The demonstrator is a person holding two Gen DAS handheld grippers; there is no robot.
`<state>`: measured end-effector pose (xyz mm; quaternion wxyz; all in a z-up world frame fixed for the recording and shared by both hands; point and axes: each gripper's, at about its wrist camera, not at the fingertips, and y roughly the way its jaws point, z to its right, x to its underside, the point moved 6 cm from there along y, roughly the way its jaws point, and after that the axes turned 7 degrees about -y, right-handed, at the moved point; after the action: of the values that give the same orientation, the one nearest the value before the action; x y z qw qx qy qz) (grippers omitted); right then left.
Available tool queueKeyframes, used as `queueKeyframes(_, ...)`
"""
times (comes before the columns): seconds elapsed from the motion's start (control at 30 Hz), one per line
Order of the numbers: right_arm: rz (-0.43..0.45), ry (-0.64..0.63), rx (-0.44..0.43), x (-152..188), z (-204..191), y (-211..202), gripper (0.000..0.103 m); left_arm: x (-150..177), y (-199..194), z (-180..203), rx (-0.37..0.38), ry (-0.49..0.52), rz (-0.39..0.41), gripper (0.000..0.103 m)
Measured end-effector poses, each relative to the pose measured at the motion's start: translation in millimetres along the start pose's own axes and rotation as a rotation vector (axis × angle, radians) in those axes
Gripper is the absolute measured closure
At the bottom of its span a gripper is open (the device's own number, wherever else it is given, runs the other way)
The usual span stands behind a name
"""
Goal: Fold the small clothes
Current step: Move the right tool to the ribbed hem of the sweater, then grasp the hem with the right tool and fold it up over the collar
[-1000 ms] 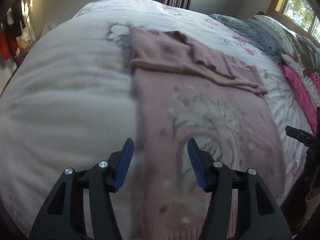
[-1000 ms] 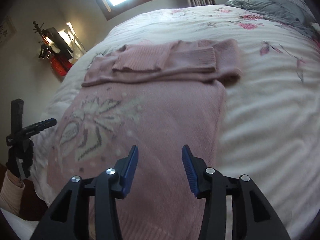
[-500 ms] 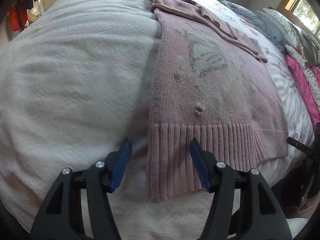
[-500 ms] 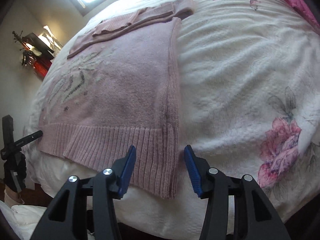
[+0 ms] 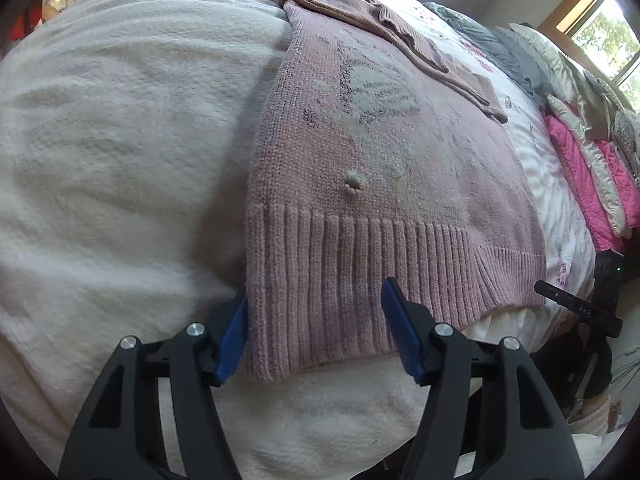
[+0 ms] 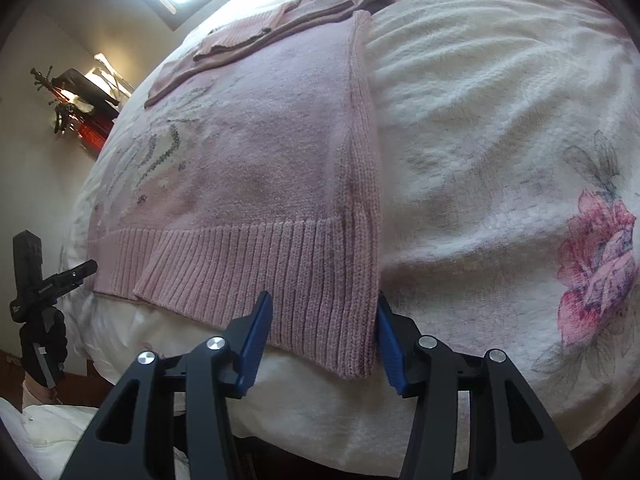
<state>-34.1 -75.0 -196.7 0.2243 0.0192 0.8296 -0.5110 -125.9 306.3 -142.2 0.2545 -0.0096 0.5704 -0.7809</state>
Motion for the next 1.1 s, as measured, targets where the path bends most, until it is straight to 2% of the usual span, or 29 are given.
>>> queueKeyframes(0.13, -0.015, -0.018, -0.004, 2.6, -0.5, 2.0, 0.053, -0.9, -2.6, -7.0, 0.005, -0.036, -0.005, 0.064)
queueKeyframes(0.2, -0.026, -0.039, -0.004, 3.4, -4.4, 3.6, 0.053, -0.4, -3.9, -8.6, 0.009, -0.047, -0.017, 0.078)
queueKeyframes(0.27, -0.036, -0.042, -0.015, 3.6, -6.5, 5.9, 0.068, -1.1, -4.7, -6.2, 0.033, -0.053, -0.026, 0.088)
queueKeyframes(0.3, -0.047, -0.037, -0.025, 3.6, -6.5, 8.4, 0.071, -1.7, -4.0, -5.1, 0.042, -0.055, -0.030, 0.089)
queueKeyframes(0.37, -0.062, -0.044, -0.009, 3.6, -5.8, 12.1, 0.085, -2.3, -1.9, -4.0, 0.039, -0.049, -0.035, 0.090)
queueKeyframes(0.43, -0.064, -0.054, -0.027, 3.1, -9.6, 12.2, 0.091, -2.5, -0.6, -4.9, 0.039, -0.050, -0.040, 0.092)
queueKeyframes(0.53, -0.031, -0.054, -0.083, -1.5, -15.2, 0.6, 0.092, -4.5, -7.1, -1.9, 0.064, -0.045, -0.034, 0.093)
queueKeyframes(0.73, 0.107, 0.025, -0.305, -35.3, -19.2, -42.7, 0.093, -29.4, -33.2, 17.8, 0.204, -0.057, 0.021, 0.094)
queueKeyframes(0.8, 0.138, 0.042, -0.346, -50.6, -18.2, -51.4, 0.093, -43.2, -39.4, 25.7, 0.242, -0.059, 0.041, 0.094)
queueKeyframes(0.87, 0.158, 0.044, -0.341, -66.9, -15.9, -56.1, 0.093, -58.8, -41.2, 31.8, 0.259, -0.061, 0.055, 0.094)
queueKeyframes(1.1, 0.198, 0.122, -0.324, -128.5, 11.8, -48.8, 0.093, -122.3, -25.4, 38.8, 0.223, -0.075, 0.097, 0.094)
